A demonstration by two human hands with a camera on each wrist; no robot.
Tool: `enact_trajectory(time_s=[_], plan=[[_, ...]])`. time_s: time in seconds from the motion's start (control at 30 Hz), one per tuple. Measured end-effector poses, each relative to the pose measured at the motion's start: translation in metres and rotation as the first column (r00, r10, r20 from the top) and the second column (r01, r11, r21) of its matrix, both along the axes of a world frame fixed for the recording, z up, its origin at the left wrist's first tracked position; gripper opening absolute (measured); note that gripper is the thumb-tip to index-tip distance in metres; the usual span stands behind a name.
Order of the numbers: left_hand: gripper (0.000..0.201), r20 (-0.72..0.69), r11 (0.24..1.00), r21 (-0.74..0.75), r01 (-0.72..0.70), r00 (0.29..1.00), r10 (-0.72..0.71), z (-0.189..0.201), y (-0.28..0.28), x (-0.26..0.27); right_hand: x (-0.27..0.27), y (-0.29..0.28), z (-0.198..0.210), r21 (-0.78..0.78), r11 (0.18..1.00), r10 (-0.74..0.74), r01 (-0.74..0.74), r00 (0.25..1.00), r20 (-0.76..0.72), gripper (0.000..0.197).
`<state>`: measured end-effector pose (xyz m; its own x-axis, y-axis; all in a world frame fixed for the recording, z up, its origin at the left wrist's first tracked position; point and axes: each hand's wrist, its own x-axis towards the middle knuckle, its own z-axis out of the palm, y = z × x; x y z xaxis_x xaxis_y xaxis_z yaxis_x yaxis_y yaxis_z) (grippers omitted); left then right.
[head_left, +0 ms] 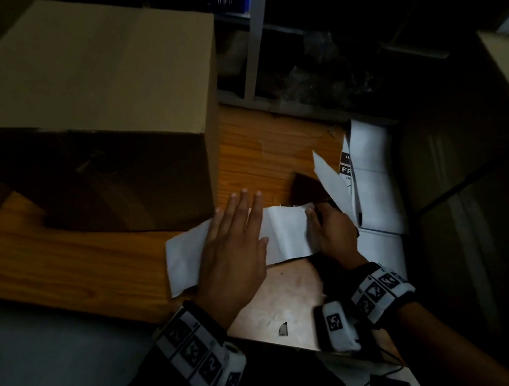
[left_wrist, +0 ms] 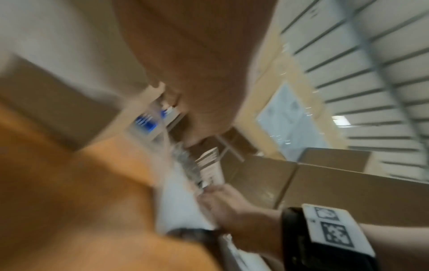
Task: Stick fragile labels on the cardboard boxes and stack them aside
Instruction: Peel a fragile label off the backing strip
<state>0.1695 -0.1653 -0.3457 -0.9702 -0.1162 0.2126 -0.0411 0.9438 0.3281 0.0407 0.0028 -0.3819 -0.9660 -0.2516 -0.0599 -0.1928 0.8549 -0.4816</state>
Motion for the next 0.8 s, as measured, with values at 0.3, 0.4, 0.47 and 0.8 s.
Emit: enact_trajectory(time_s=[0.3,0.4,0.47,0.8], plan=[[0.063,0.275,1.000,0.018,-0.002,0.961,-0.002,-0.031,0.015,-0.026,-0.005,0.000,0.001,-0.002,0.997,0.073,-0.073,0.997,-0.007,0.028],[0.077,0.385,0.996,0.015,-0.083,0.920,0.071,-0.054,0.014,-0.017,-0.011,0.006,-0.001,-0.042,0.997,0.064,-0.064,0.998,0.007,0.029],[0.091,0.385,0.998,0.002,-0.055,0.922,0.051,-0.063,0.012,-0.012,-0.014,0.008,-0.002,-0.075,0.994,0.076,-0.075,0.997,0.010,0.030],[0.084,0.339,0.999,-0.007,-0.040,0.940,0.040,-0.070,0.008,-0.009,-0.017,0.010,-0.008,-0.137,0.989,0.067,-0.064,0.998,0.016,0.037]])
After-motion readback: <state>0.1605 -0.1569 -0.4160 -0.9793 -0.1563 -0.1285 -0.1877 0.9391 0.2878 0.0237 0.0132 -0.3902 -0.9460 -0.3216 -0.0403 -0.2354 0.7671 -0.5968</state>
